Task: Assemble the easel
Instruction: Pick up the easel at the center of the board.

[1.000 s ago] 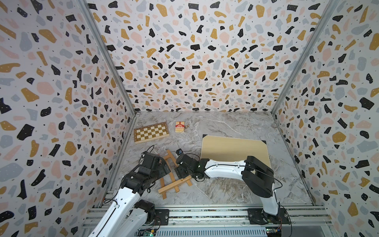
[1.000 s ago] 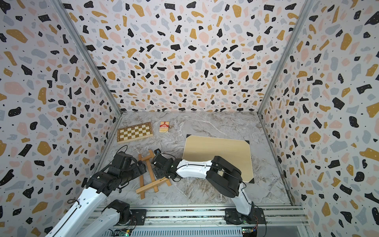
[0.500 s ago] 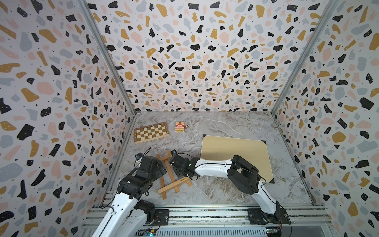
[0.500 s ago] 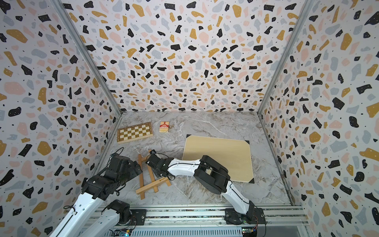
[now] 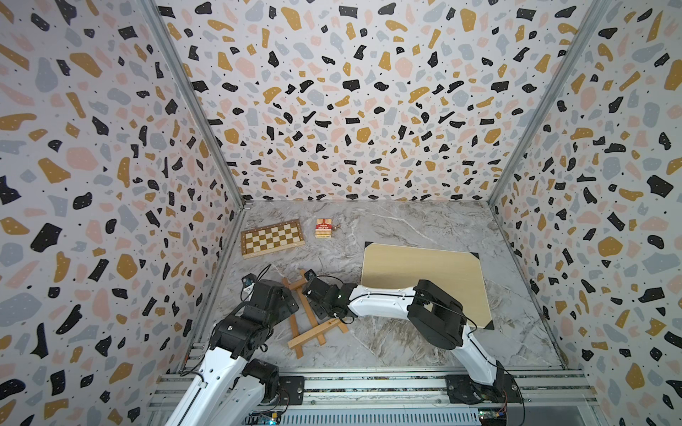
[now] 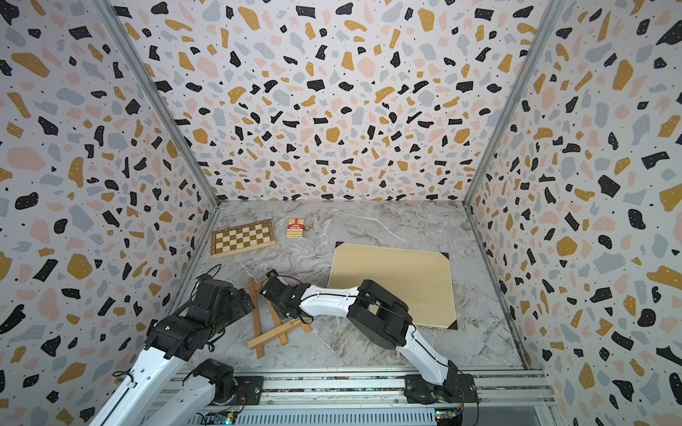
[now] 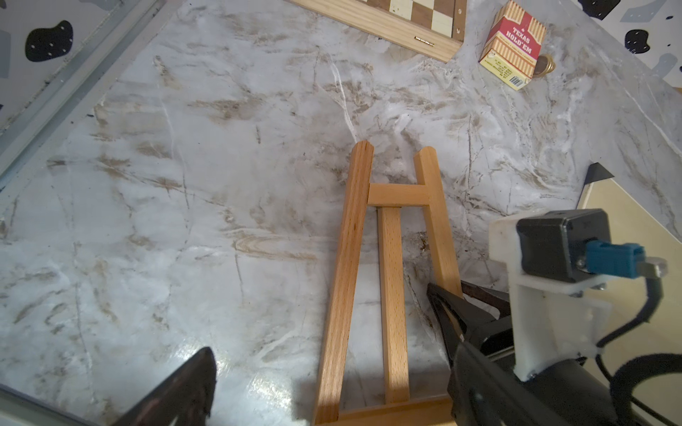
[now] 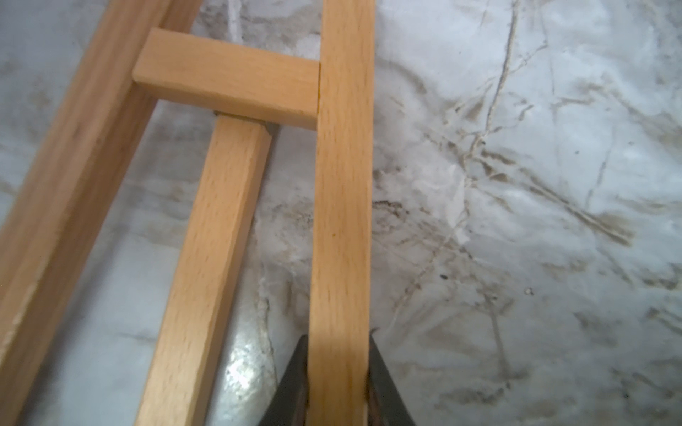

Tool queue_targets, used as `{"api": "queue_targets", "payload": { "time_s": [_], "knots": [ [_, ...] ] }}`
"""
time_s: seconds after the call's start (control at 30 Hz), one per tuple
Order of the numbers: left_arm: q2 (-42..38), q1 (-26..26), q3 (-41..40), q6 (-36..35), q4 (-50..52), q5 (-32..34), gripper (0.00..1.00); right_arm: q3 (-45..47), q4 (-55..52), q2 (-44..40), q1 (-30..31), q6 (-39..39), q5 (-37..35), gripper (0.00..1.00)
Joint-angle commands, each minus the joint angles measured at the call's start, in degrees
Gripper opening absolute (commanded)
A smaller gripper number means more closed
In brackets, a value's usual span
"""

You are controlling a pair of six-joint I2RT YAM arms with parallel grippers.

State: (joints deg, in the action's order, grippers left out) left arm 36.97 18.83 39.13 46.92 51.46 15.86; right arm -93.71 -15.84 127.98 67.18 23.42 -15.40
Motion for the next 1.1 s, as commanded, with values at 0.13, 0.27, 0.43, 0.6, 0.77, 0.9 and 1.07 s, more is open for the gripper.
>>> {"api": "queue_targets", "payload": {
  "time_s": [0.13, 0.27, 0.43, 0.6, 0.77, 0.9, 1.07],
  "knots": [
    [-2.2, 0.2, 5.5, -4.3, 0.2, 0.6, 0.99, 10.4, 6.1, -15.9, -4.3, -1.3, 2.2, 0.0],
    [-3.2, 0.2, 8.0, -7.2, -1.1, -1.8, 0.99, 17.8, 11.0, -24.0, -6.7, -2.3, 1.2, 0.0],
    [-3.8, 0.2, 7.0, -10.4, -8.4, -8.9, 0.99, 26.1, 16.3, -34.8, -10.3, -3.3, 4.7, 0.0],
    [-2.7, 0.2, 5.1, -12.1, -17.3, -17.1, 0.99, 32.1, 19.1, -45.8, -16.9, -2.0, 14.6, 0.0],
    [0.1, 0.3, 2.0, -12.0, -28.5, -26.5, 1.0, 37.1, 21.7, -54.3, -25.5, 1.7, 25.3, 0.0],
    [2.7, 0.9, -1.2, -9.4, -39.2, -32.9, 1.0, 40.6, 25.0, -59.9, -30.3, 3.6, 31.0, 0.0],
    [8.4, 4.8, -1.5, -8.2, -50.2, -37.1, 1.0, 43.6, 29.5, -64.4, -34.5, 5.7, 38.5, 0.0]
  ]
}}
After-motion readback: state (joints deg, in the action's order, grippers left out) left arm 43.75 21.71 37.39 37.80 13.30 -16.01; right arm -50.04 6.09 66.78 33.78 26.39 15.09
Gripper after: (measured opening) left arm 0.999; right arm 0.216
